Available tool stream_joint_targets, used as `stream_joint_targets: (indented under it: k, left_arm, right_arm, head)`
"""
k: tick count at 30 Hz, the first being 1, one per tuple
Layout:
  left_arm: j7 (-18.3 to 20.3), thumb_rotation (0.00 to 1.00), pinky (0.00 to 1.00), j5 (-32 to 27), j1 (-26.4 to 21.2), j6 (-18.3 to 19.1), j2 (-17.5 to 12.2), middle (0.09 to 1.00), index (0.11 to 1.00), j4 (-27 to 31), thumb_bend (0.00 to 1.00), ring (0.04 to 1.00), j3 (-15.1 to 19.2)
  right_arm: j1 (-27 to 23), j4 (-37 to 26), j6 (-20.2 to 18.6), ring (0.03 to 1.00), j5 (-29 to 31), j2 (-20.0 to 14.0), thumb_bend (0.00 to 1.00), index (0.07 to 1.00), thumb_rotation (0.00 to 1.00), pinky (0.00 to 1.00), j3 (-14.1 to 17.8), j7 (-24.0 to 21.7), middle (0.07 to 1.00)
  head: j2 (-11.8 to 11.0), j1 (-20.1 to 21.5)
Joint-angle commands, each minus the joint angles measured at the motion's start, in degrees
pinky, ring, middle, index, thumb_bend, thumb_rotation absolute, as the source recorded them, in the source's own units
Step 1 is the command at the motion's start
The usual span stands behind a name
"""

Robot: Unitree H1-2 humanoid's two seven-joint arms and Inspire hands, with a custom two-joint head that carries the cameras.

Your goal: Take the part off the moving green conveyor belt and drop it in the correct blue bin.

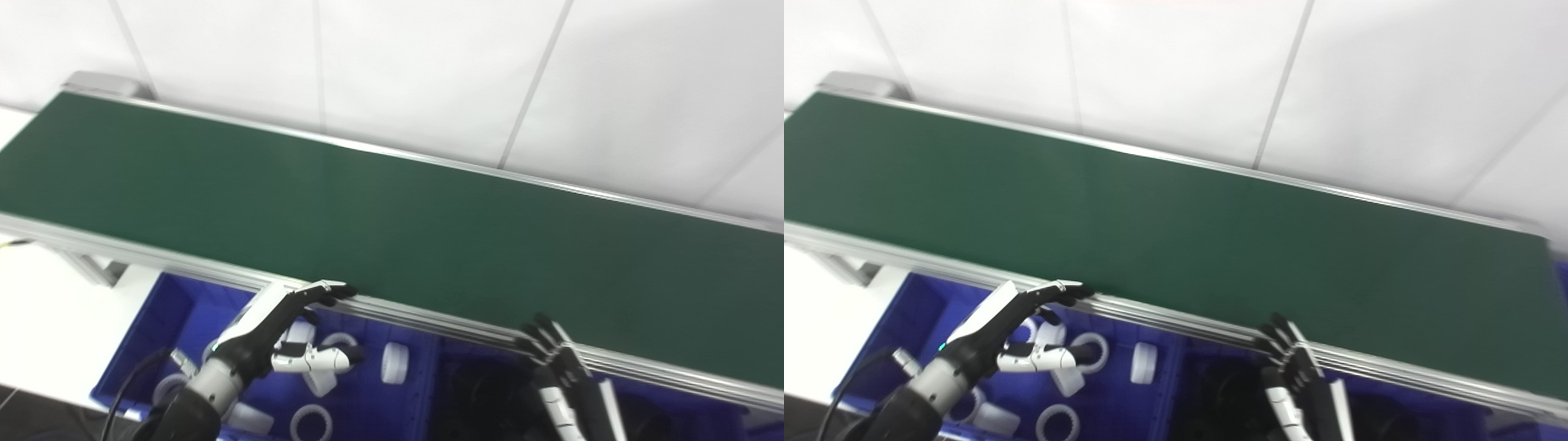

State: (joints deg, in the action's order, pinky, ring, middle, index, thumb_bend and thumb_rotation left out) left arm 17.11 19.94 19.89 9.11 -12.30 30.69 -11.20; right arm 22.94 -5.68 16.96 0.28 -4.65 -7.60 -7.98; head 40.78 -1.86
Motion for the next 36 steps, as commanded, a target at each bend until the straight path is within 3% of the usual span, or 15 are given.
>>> stream_joint_targets:
  k: [1,6,10,15,19,26,31,36]
  left_arm:
    - [-2.1,0.67,0.63,-5.1,0.3,-5.8,1.7,0.800,0.781,-1.0,0.84,0.726,-0.2]
    - [-2.6,0.68,0.66,-11.5,-0.1,-12.4,4.8,0.807,0.787,-8.2,0.86,0.750,-1.2]
    - [-2.8,0.70,0.67,-11.7,-0.7,-13.7,5.9,0.804,0.794,-11.1,0.85,0.755,-1.9]
    - [-2.9,0.69,0.68,-13.5,-1.8,-16.6,6.7,0.810,0.802,-15.6,0.78,0.760,-2.7]
    - [-2.2,0.71,0.71,-20.0,-2.3,-16.6,7.9,0.816,0.810,-19.4,0.78,0.774,-1.5]
    - [-1.0,0.72,0.77,-28.7,-2.8,-16.5,8.7,0.845,0.826,-25.1,0.70,0.811,1.2]
    - [-1.5,0.70,0.75,-26.3,-3.7,-17.0,8.0,0.842,0.820,-25.4,0.75,0.808,1.3]
    - [-1.7,0.65,0.73,-24.7,-4.9,-18.1,7.7,0.826,0.808,-26.6,0.72,0.789,1.1]
  right_arm:
    - [0.3,-1.0,2.1,0.801,-1.0,0.9,0.61,0.892,0.74,0.72,-0.4,0.7,0.844]
    - [0.6,-0.9,2.3,0.802,-2.4,2.3,0.59,0.893,0.72,0.71,-1.0,1.3,0.845]
    - [0.7,-0.6,3.1,0.800,-4.1,2.8,0.58,0.892,0.71,0.71,-1.5,2.1,0.845]
    - [1.1,-0.4,3.5,0.801,-5.4,3.6,0.56,0.890,0.70,0.71,-2.4,3.1,0.843]
    - [1.3,-0.3,3.5,0.800,-6.4,4.3,0.56,0.889,0.70,0.72,-2.9,3.7,0.842]
    - [1.9,-0.8,2.8,0.805,-8.0,5.0,0.57,0.896,0.72,0.72,-3.7,4.9,0.846]
    - [2.2,-1.1,2.5,0.810,-8.7,5.4,0.55,0.899,0.74,0.72,-4.4,5.4,0.850]
    - [2.4,-1.1,2.6,0.809,-9.5,5.8,0.55,0.898,0.75,0.71,-4.8,6.1,0.851]
  head:
    - [-0.1,0.1]
    - [-0.9,3.0]
    - [-1.6,4.5]
    - [-1.9,6.5]
    - [-1.9,8.0]
    - [-1.6,9.5]
    - [-1.3,10.9]
    - [-1.2,11.5]
